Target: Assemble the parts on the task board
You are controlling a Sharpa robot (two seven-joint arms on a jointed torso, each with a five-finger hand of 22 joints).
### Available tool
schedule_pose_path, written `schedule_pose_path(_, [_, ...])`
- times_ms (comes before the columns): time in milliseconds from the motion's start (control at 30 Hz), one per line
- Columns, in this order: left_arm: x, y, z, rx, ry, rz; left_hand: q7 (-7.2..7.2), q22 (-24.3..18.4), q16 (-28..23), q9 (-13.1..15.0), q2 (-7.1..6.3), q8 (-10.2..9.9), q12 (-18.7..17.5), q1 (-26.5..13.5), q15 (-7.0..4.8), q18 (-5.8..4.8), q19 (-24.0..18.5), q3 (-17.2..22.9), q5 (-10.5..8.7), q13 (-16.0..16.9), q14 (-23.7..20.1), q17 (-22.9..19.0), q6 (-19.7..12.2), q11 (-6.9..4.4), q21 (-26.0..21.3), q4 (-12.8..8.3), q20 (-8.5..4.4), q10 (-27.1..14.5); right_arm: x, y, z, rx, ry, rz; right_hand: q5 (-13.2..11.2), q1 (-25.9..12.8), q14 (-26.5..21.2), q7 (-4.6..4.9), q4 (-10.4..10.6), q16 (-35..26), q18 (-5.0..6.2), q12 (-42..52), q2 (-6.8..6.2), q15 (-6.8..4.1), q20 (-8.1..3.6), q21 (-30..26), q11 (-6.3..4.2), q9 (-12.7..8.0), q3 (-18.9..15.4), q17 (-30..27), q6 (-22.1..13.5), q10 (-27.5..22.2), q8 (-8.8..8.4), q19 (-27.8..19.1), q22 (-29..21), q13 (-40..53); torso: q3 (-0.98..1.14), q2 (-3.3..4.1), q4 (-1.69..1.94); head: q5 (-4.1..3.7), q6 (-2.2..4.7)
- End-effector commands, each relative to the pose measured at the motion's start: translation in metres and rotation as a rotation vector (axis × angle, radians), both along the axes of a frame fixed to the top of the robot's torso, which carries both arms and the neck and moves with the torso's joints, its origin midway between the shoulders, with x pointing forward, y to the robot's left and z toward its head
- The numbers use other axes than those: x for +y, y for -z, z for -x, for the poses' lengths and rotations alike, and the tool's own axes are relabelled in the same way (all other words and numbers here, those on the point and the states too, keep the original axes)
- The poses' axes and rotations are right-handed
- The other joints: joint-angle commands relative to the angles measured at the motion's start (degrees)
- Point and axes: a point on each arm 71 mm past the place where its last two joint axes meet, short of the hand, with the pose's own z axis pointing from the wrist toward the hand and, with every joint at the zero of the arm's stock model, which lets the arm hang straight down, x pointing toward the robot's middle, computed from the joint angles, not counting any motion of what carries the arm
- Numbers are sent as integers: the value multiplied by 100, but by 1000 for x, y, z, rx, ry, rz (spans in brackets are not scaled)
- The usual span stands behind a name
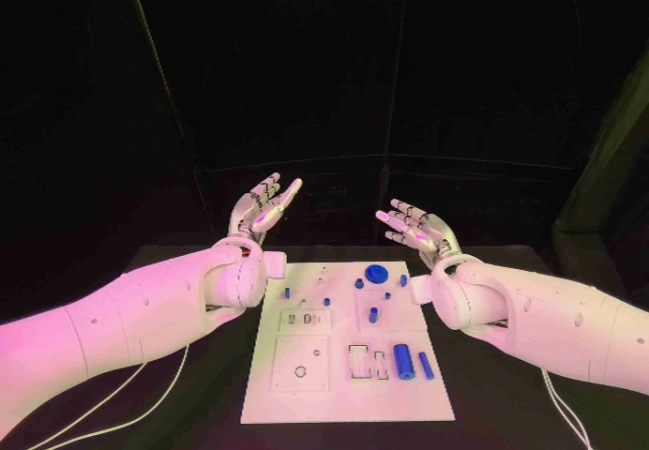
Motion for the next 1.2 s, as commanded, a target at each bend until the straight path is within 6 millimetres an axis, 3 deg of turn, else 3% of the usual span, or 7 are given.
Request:
schedule_pose_path(33, [-5, -7, -2, -64, 83, 50, 673, 5, 36, 5, 6, 21, 13, 83, 14, 74, 1, 9, 16, 6, 46, 8, 42, 48, 20, 30, 42, 5, 11, 1, -2, 12, -184, 47, 54, 412, 448, 532, -123, 55, 112, 65, 47, 54, 39, 85, 75, 32, 17, 35, 312, 415, 68, 433, 45, 37, 0, -1, 1, 1, 0])
schedule_pose_path(533, [15, -7, -1, -67, 81, 41, 765, 14, 79, 23, 129, 46, 41, 136, 69, 61, 12, 63, 9, 28, 260, 41, 191, 138, 36, 11, 63, 189, -19, -5, -11, -103, -127, 196, 61, 789, 954, 497, -346, 82, 216, 101, 67, 15, 38, 138, 46, 69, 49, 62, 874, 1061, 107, 915, 85, 72, 22, 154, -18, -104, -16])
schedule_pose_path(700, [21, -8, 2, -74, 101, 17, 860, 124, 332, 54, 196, 94, 152, 170, 224, -71, 506, 14, 3, 92, 1278, 174, 528, 330, 236, -2, 75, 880, -23, -10, -13, -149, -136, 259, 65, 1053, 2738, 546, -489, 325, 477, 273, 133, 66, 32, 430, 181, 135, 94, 164, 1822, 2551, 209, 2014, 192, 156, 23, 229, -10, -116, 10])
schedule_pose_path(833, [25, -9, 5, -76, 117, 6, 846, 331, 609, 130, 328, 240, 306, 263, 99, 29, 1555, -31, -4, 159, 2367, 288, 1260, 245, 669, -79, 66, 1829, -25, -16, -15, -188, -154, 323, 27, 1221, 3367, 524, -597, 452, 529, 376, 184, -79, -30, 589, 45, 193, 153, 177, 2716, 3140, 316, 2428, 211, 168, 19, 287, 3, -126, 5])
schedule_pose_path(933, [27, -11, 9, -79, 143, 1, 760, 587, 841, 201, 438, 404, 603, 365, -135, 251, 3165, -121, -5, 269, 3130, 349, 2126, 70, 1293, -225, 51, 3414, -25, -23, -20, -243, -180, 417, -12, 1353, 3948, 421, -741, 547, 537, 449, 215, -259, -203, 762, -97, 213, 245, 178, 3410, 3582, 393, 2879, 230, 156, 8, 356, 19, -148, 29])
schedule_pose_path(1067, [28, -14, 15, -81, 176, 3, 655, 586, 981, 291, 512, 638, 757, 592, -309, 344, 3750, -187, -3, 270, 3767, 384, 3338, -85, 1465, -507, -40, 4158, -20, -31, -24, -284, -244, 577, -47, 1390, 4594, 304, -904, 673, 524, 504, 225, -515, -478, 1048, -266, 208, 365, 233, 3749, 4075, 423, 3523, 304, 167, -5, 457, 48, -180, 58])
schedule_pose_path(1200, [28, -17, 22, -78, 208, 12, 550, 564, 1055, 276, 551, 682, 812, 771, -448, 340, 4142, -225, 1, 264, 4193, 450, 3658, -205, 1550, -742, -167, 4574, -13, -38, -28, -328, -295, 747, -93, 1392, 5264, 200, -1048, 882, 517, 608, 207, -764, -758, 1376, -459, 225, 458, 372, 4097, 4657, 491, 4123, 426, 203, -17, 556, 75, -209, 93])
